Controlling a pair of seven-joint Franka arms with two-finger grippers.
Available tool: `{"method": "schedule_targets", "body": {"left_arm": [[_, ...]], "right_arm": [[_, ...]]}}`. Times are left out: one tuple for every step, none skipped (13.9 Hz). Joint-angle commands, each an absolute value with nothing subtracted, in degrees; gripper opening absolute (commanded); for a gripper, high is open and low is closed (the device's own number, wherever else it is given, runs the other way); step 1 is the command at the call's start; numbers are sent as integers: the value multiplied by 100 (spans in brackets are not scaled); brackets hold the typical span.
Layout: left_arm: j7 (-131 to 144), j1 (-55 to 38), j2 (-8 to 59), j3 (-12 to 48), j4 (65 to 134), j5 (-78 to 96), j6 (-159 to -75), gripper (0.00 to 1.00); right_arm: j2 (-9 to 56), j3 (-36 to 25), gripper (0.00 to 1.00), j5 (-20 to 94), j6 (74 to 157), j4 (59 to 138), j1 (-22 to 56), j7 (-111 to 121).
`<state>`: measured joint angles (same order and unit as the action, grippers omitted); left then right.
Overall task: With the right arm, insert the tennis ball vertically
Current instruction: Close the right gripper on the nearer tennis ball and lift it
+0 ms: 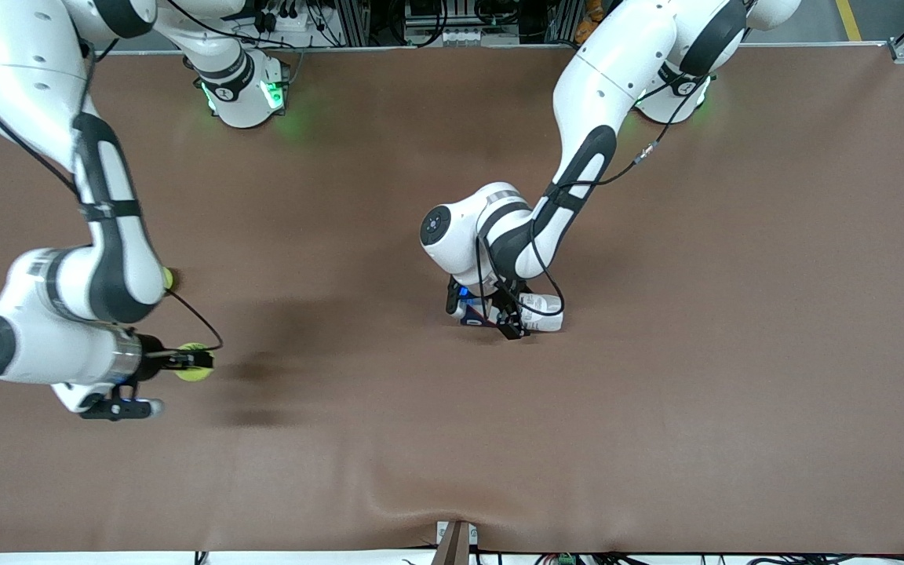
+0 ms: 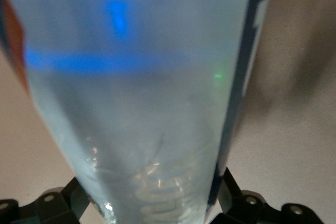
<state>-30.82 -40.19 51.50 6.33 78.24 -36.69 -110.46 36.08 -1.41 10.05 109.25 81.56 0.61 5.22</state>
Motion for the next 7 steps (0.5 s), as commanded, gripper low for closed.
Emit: {"method": "schedule_targets", "body": {"left_arm": [[-3173,-4069,5238,589,7682,-3779,-11039,100],[-3164,-4069,5238,589,7682,-3779,-11039,100],[-3138,-4069,5238,589,7690,-3779,-11039,100],[-3094,-4069,5238,589,7690,-3779,-11039,99],[-3076,-4069,5238,589,7690,-3779,-11039,97],[-3076,-4069,5238,589,7690,-3779,-11039,94],[-3076,-4069,5238,589,7682,-3779,-11039,94]], "right_arm": [[3445,-9,28,1125,10741,8306,-219,800],[3393,-17,28,1134,10705,8306,-220,800],[3340,-18,27,1134,10705,8306,-202,800],[3305,-9,27,1134,10714,8306,-193,800],[3296,0,27,1142,10714,8297,-185,809],[3270,9,27,1143,10714,8306,-185,800],[3235,9,27,1151,10696,8314,-185,800]]}}
